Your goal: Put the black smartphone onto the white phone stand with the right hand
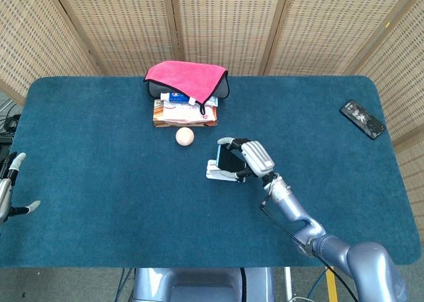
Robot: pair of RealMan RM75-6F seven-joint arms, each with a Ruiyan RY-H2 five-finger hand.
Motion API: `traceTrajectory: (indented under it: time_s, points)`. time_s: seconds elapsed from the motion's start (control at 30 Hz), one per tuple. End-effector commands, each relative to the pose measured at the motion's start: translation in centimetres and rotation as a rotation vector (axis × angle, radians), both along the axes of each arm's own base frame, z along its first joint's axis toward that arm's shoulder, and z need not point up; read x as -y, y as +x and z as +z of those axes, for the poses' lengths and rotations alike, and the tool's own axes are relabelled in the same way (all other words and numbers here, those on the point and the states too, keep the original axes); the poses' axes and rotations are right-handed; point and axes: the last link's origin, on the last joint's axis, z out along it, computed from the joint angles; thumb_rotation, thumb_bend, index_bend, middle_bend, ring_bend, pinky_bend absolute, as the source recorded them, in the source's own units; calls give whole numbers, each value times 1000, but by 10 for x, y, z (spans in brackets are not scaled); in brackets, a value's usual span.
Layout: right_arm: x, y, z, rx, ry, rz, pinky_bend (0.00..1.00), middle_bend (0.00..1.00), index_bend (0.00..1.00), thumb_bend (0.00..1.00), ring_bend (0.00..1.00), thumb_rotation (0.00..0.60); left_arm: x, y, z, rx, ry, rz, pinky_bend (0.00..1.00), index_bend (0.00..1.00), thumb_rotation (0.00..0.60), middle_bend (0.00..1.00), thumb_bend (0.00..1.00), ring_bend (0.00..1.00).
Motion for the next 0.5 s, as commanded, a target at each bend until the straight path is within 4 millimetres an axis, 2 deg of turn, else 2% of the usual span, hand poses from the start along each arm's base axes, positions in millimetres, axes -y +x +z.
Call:
traceTrajectory:
  time_s: [0.03,0.13,0.27,0.5]
  points:
    - [-1,-1,0,-9,11,20,367,391,311,212,425,600,0,0,0,0,1,1,0,0,600,0,1,0]
    - [-3,-2,1,-26,23,43,342,227,181,78,274,600,0,0,0,0,0,1,0,0,600,0,1,0]
    - [-3,-1,3,-34,38,59,246,64,74,3,116,600,0,-1,0,-2,0,2,0,0,600,0,1,0]
    - [-2,-1,10,-51,32,68,165,0,18,0,27,600,1,-1,1,1,1,-1,0,0,600,0,2,0]
